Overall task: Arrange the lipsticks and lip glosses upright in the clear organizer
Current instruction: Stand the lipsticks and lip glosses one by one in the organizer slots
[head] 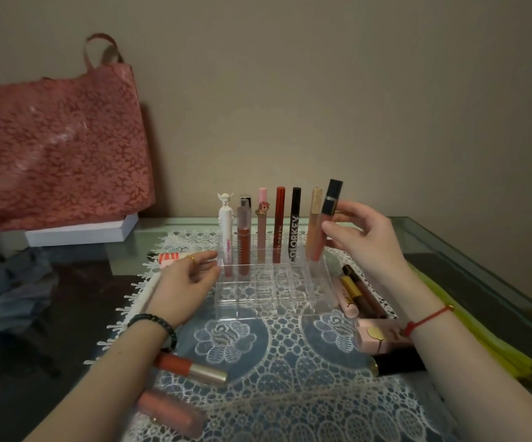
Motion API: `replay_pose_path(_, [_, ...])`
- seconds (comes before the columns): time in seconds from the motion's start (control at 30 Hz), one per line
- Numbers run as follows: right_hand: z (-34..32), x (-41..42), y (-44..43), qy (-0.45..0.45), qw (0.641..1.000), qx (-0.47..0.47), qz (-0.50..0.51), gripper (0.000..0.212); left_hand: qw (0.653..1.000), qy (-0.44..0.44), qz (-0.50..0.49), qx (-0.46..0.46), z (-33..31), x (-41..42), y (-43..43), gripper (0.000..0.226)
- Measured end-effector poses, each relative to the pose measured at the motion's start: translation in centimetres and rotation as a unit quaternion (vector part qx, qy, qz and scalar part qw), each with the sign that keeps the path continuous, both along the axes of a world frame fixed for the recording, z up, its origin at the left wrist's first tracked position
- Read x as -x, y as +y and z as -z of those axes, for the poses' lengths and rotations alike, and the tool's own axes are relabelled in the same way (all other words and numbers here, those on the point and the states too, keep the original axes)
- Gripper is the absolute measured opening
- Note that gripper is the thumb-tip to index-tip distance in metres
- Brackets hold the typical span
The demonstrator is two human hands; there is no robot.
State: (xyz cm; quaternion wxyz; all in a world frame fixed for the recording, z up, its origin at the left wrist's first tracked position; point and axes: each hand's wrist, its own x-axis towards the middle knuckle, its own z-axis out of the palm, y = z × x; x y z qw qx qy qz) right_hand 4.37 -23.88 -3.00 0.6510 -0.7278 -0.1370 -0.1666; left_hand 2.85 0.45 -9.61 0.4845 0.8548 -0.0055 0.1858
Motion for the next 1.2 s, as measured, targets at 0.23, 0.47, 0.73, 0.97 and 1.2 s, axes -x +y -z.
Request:
replay_pose_path(0.23, [0.2,-1.1,5.2,-0.055,0.998,0.031,0.000,0.031,1.000,-0.013,0.001,0.000,0.1,0.1,-0.1,0.032])
replay_pose_path(0.47, [2.1,-1.6,6.8,-0.044,0.996,0.069,0.018,0.038,1.000,-0.009,0.008,0.001,0.2,-0.1,0.0,0.035])
replay_pose_path(0.73, [3.3,-1.6,7.0,-0.013,0.992,0.120,0.024,0.042,1.000,-0.004,0.005,0.007,-0.1,0.2,-0.3,0.034])
replay_pose_path(0.97, [3.6,-1.4,7.3,-0.020,0.993,0.118,0.018,0.035,1.000,-0.001,0.007,0.002,-0.2,0.2,-0.3,0.035])
replay_pose_path(1.2, [3.7,-1.4,7.5,-0.027,0.991,0.128,0.033,0.033,1.000,0.000,0.006,0.001,-0.3,0.4,-0.3,0.035])
